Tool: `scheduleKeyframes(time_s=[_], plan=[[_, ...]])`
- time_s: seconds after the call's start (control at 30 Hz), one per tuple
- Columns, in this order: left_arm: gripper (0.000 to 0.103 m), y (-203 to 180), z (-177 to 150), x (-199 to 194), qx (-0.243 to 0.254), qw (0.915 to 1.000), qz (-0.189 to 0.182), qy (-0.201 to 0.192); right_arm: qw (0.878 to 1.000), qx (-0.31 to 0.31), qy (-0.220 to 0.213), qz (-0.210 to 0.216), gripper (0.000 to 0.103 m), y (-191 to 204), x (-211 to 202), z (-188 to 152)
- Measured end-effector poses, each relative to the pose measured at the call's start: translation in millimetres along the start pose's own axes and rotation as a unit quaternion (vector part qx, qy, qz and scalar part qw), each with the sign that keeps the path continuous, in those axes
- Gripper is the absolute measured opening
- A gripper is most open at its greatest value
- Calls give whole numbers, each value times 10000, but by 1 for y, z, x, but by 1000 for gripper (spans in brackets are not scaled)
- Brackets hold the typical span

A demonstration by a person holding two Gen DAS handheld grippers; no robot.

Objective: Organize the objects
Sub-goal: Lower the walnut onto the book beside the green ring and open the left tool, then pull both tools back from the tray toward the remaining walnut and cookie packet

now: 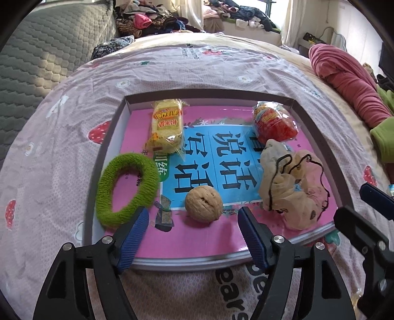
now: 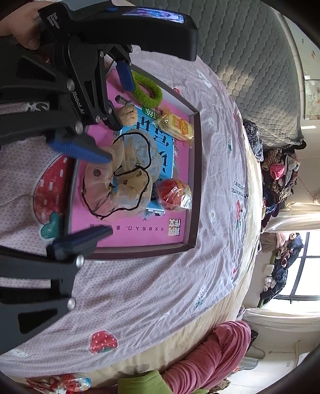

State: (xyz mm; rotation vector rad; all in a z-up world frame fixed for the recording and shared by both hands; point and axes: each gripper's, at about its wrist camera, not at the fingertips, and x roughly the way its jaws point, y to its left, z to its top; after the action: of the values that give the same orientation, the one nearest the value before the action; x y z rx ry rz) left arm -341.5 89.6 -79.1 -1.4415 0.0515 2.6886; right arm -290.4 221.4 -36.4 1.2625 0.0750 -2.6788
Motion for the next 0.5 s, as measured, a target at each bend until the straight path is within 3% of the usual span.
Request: scheduleKeyframes(time_s=[0.5], plan=[[83,10,-4,-61,-75,9996,148,-249,9995,23,-307,-31,78,-1,-59,2]])
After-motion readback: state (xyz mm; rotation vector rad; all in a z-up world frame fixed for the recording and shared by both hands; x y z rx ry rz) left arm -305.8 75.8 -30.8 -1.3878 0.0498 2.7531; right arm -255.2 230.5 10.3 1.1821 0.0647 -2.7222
